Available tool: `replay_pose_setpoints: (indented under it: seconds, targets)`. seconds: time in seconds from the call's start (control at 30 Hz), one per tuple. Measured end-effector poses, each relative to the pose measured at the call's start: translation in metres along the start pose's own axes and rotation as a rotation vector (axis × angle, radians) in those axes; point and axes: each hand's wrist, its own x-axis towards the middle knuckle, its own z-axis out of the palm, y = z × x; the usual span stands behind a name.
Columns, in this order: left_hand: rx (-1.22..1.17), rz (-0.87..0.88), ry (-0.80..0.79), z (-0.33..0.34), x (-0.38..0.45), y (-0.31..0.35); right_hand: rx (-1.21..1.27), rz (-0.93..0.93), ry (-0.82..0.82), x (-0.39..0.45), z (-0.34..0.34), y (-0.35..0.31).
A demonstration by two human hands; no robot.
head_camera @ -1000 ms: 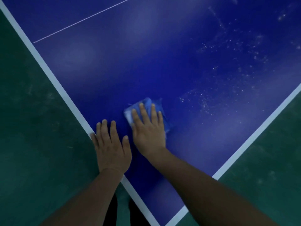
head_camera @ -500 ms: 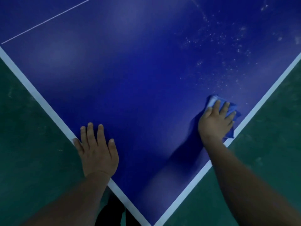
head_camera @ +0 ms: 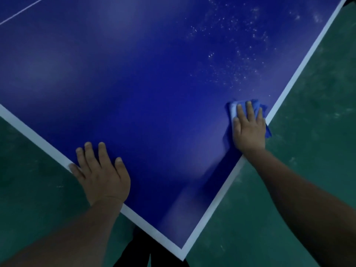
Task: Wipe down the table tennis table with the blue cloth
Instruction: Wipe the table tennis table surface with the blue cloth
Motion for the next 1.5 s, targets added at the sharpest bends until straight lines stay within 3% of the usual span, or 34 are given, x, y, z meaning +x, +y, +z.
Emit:
replay_pose_setpoints:
  seconds: [0.1,0.23,0.3,0.33,0.37,0.47,0.57,0.63,0.77,0.9,1.13,1.5]
  targets:
    - [0.001,0.006,0.012,-0.001,-0.001,-0.001,0.015,-0.06,0.048,-0.043,0.015,-0.044]
    - [-0.015,0.007,0.023,-0.002,-0.002,-0.002,-0.043,-0.562,-0.038,-0.184,0.038,-0.076]
    - [-0.025,0.02,0.025,-0.002,-0.002,-0.001,-0.055,-0.805,-0.077,-0.19,0.036,-0.049]
    - [-0.029,0.025,0.024,-0.002,-0.002,-0.002,-0.094,-0.826,-0.072,-0.174,0.034,-0.034]
    - [-0.032,0.024,0.026,-0.002,-0.002,-0.002,-0.125,-0.785,-0.057,-0.153,0.036,-0.021]
    - [-0.027,0.03,0.036,-0.002,-0.002,-0.002,-0.076,-0.396,-0.004,-0.09,0.026,-0.003]
    - [-0.019,0.038,0.031,-0.002,-0.001,-0.003,0.077,0.005,0.042,-0.07,0.024,-0.03]
    - [-0.018,0.033,0.032,-0.002,-0.002,-0.004,0.116,0.134,0.071,-0.093,0.028,-0.062]
    - [-0.044,0.033,0.019,-0.005,-0.002,-0.002,0.051,-0.191,-0.016,-0.198,0.04,-0.088]
    - [-0.031,0.029,-0.007,-0.006,-0.004,-0.002,0.086,-0.36,-0.115,-0.18,0.035,-0.059]
    - [-0.001,0.01,-0.025,-0.004,-0.003,0.0,0.079,-0.02,-0.037,-0.069,0.016,-0.069]
    - [0.077,0.022,0.015,0.003,-0.003,-0.003,0.001,-0.103,-0.097,-0.014,0.003,-0.076]
